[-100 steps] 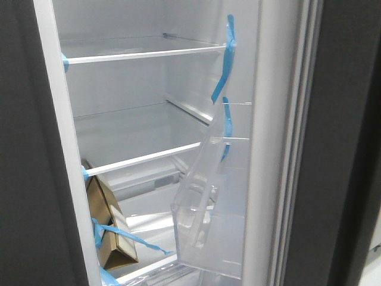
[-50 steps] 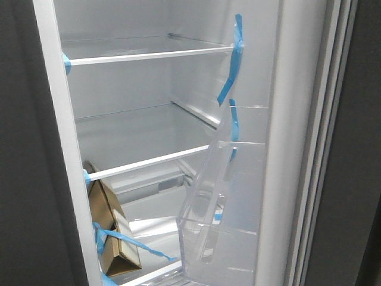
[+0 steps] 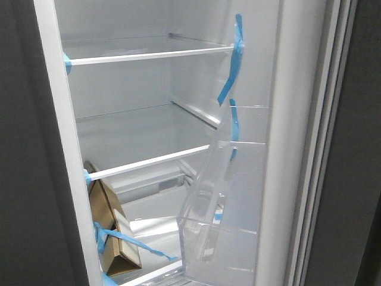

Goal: Close fridge door

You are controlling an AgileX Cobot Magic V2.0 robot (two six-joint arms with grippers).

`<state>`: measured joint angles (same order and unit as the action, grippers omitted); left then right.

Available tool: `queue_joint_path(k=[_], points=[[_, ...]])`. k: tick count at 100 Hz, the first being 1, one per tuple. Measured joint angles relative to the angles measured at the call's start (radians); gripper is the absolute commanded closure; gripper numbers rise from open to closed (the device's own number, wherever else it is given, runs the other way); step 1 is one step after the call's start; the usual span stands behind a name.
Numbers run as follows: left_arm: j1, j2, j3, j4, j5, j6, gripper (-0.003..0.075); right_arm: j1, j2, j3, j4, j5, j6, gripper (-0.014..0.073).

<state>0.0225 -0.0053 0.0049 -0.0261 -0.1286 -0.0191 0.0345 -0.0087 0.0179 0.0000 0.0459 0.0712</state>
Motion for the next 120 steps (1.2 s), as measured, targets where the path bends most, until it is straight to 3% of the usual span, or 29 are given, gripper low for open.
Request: queue_joint_path(k=[31,85,99,120], points=[[0.0,0.0,0.0,0.0,0.0,0.0,0.074,0.0,0.002,-0.023,0.033,0.049,0.0,0.0639],[0.0,0.0,0.0,0.0,0.0,0.0,0.074,0.0,0.469,-0.622,0.08,0.205,0.0,0.0639],[0.0,0.0,0.0,0.0,0.0,0.0,0.074,0.0,0.551,-0.723,0.185,0.224,0.0,0.0639],[0.0,0.0,0.0,0.0,0.0,0.0,0.074,0.0,0.605,-0.75,0.485,0.172,0.0,0.0639]])
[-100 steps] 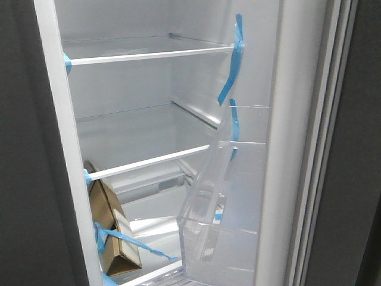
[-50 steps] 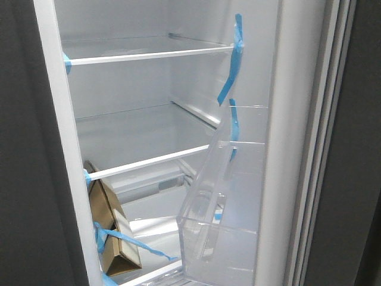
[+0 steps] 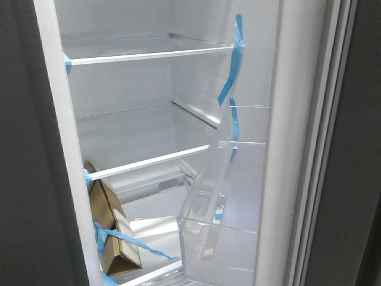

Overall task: Close fridge door
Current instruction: 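Push the grey door with both grippers toward the fridge body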

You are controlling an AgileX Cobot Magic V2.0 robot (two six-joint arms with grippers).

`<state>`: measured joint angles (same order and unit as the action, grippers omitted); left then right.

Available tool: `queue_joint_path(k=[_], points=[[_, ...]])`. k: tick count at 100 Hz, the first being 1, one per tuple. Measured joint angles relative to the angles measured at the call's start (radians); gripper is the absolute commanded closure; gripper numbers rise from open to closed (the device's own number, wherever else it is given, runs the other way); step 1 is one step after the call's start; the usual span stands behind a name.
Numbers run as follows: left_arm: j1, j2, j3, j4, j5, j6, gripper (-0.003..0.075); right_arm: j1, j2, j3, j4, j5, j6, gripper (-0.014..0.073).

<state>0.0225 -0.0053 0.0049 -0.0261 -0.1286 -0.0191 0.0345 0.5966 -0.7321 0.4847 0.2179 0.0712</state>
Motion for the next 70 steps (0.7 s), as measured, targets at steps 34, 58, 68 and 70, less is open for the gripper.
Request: queue_joint_path(k=[34,58,68,70], points=[[0.0,0.0,0.0,0.0,0.0,0.0,0.074,0.0,0.121,0.0,0.477,-0.015,0.0,0.0639],[0.0,0.0,0.0,0.0,0.0,0.0,0.074,0.0,0.216,-0.004,0.575,0.006,0.0,0.0639],[0.0,0.0,0.0,0.0,0.0,0.0,0.074,0.0,0.254,-0.029,0.58,0.025,0.002,0.0639],[0.0,0.0,0.0,0.0,0.0,0.0,0.074,0.0,0.259,-0.035,0.58,0.032,0.002,0.0639]])
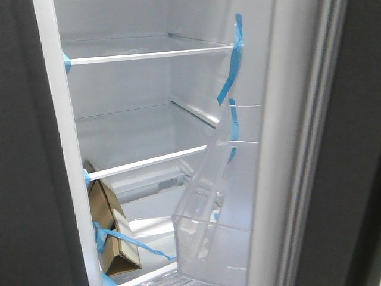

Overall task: Close fridge door
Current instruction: 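Push the grey door with both grippers toward the fridge body, then press the door flush against the fridge frame with both grippers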

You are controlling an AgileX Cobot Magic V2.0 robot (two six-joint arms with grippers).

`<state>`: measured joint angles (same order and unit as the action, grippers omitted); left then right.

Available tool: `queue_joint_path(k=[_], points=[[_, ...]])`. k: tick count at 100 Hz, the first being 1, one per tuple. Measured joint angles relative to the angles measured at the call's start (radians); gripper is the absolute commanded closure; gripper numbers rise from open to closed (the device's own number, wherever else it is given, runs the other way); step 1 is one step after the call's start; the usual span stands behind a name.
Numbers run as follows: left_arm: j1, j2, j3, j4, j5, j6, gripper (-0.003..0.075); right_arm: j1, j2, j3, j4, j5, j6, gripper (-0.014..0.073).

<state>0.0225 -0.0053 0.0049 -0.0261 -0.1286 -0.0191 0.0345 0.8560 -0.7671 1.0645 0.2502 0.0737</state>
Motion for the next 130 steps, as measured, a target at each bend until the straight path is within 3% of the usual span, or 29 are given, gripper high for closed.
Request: queue_joint_path(k=[20,35,87,130], points=[[0.0,0.0,0.0,0.0,0.0,0.0,0.074,0.008,0.101,-0.105,-0.01,0.084,-0.002,0.0639],[0.0,0.0,0.0,0.0,0.0,0.0,0.074,0.077,0.179,-0.174,-0.043,0.075,-0.002,0.0639],[0.0,0.0,0.0,0.0,0.0,0.0,0.074,0.43,0.499,-0.417,-0.369,-0.227,-0.002,0.0639],[0.0,0.0,0.0,0.0,0.0,0.0,0.074,0.477,0.835,-0.74,-0.481,-0.237,-0.002,0.0639]])
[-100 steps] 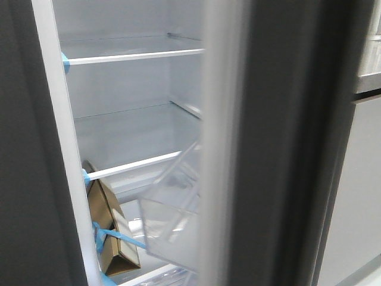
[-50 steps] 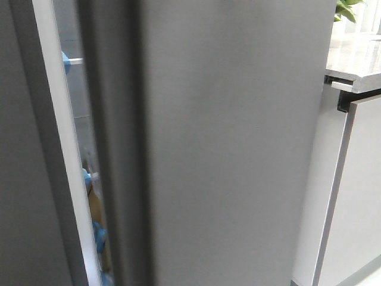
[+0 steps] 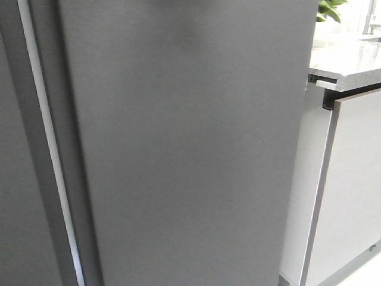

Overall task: Close fridge door
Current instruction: 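Press the door flush against the fridge frame with both grippers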

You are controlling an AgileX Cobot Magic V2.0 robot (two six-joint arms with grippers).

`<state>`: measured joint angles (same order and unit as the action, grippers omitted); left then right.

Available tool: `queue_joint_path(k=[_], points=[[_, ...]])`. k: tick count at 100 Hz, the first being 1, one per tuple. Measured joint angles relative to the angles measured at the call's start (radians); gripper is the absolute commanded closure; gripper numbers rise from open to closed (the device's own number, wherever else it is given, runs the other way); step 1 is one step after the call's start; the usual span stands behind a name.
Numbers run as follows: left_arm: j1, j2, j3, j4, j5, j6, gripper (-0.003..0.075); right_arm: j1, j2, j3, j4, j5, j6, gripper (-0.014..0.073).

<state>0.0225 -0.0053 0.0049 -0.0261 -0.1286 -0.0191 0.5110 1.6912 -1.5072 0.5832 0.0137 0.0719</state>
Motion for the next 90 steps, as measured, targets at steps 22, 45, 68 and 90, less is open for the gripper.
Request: queue_joint_path(k=[22,45,68,90], points=[[0.0,0.0,0.0,0.0,0.0,0.0,0.074,-0.01,0.073,-0.134,-0.024,0.156,0.001,0.0639],[0.0,0.0,0.0,0.0,0.0,0.0,0.074,-0.016,0.09,-0.149,-0.029,0.193,0.001,0.0639],[0.0,0.0,0.0,0.0,0.0,0.0,0.074,-0.068,-0.1,0.011,-0.086,0.21,0.001,0.0639],[0.0,0.0,0.0,0.0,0.0,0.0,0.074,-0.183,-0.401,0.305,-0.171,0.171,0.001,0.0639]])
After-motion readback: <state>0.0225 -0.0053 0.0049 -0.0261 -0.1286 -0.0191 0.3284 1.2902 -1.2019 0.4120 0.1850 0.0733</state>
